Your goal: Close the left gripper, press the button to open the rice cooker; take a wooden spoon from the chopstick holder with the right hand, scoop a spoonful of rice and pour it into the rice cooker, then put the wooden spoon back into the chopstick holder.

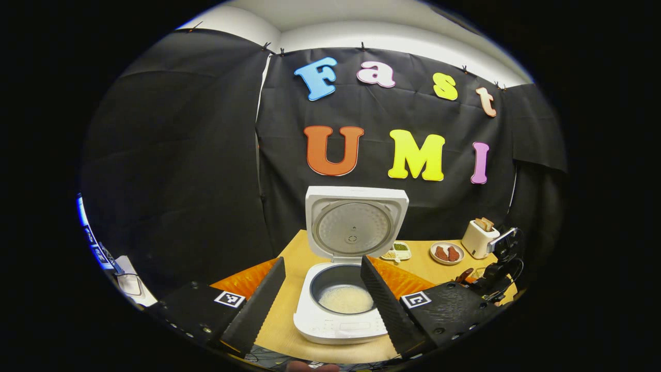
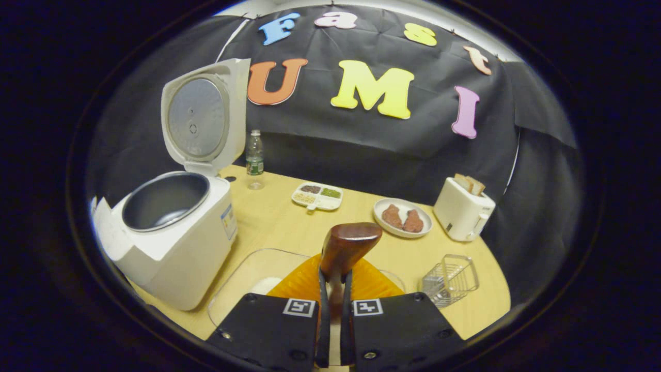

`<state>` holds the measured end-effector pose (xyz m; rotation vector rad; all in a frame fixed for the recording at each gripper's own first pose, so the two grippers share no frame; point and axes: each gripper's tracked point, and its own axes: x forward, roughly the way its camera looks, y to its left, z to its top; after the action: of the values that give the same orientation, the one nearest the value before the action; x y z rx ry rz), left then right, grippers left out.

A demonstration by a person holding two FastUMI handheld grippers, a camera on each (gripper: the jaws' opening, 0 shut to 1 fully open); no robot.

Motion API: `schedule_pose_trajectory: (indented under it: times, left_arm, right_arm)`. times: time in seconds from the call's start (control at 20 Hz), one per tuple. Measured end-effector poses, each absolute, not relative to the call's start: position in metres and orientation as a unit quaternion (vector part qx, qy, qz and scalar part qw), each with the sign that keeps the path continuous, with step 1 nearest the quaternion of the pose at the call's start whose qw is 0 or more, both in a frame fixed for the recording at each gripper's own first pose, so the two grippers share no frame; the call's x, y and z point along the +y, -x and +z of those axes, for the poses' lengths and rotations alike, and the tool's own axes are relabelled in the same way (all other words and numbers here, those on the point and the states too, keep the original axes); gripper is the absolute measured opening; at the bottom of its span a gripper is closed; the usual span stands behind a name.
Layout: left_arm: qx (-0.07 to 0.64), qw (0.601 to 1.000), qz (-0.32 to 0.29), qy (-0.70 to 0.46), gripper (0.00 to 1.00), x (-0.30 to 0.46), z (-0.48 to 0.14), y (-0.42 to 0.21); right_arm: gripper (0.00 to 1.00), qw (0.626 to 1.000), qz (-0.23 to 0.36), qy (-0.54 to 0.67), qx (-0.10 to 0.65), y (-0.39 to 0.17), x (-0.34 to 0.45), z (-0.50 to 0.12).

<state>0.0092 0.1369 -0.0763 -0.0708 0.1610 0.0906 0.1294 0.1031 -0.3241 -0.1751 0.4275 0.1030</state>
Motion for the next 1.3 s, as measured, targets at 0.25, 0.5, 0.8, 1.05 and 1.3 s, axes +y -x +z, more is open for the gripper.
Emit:
schedule_pose_trajectory:
  times: [0.25, 0.5, 0.8, 1.05, 1.3]
  left_arm:
    - [0.089, 0.994, 0.059, 0.039, 0.94, 0.142, -0.084, 0.0]
    - [0.092, 0.992, 0.067, 0.046, 0.94, 0.141, -0.086, 0.003]
    - [0.09, 0.993, 0.069, 0.044, 0.94, 0.126, -0.085, 0.0]
    - [0.091, 0.993, 0.057, 0.04, 0.94, 0.1, -0.083, -0.006]
    - [0.079, 0.995, 0.053, 0.042, 0.94, 0.085, -0.078, -0.011]
  right_arm:
    - [0.13, 0.959, 0.112, -0.037, 0.257, -0.125, 0.14, -0.329]
    - [0.13, 0.917, 0.1, -0.221, 0.317, -0.124, 0.13, -0.333]
    - [0.13, 0.85, 0.057, -0.397, 0.341, -0.124, 0.088, -0.343]
    - [0.13, 0.803, 0.046, -0.503, 0.317, -0.12, 0.054, -0.328]
    - [0.13, 0.808, 0.055, -0.519, 0.275, -0.114, 0.026, -0.279]
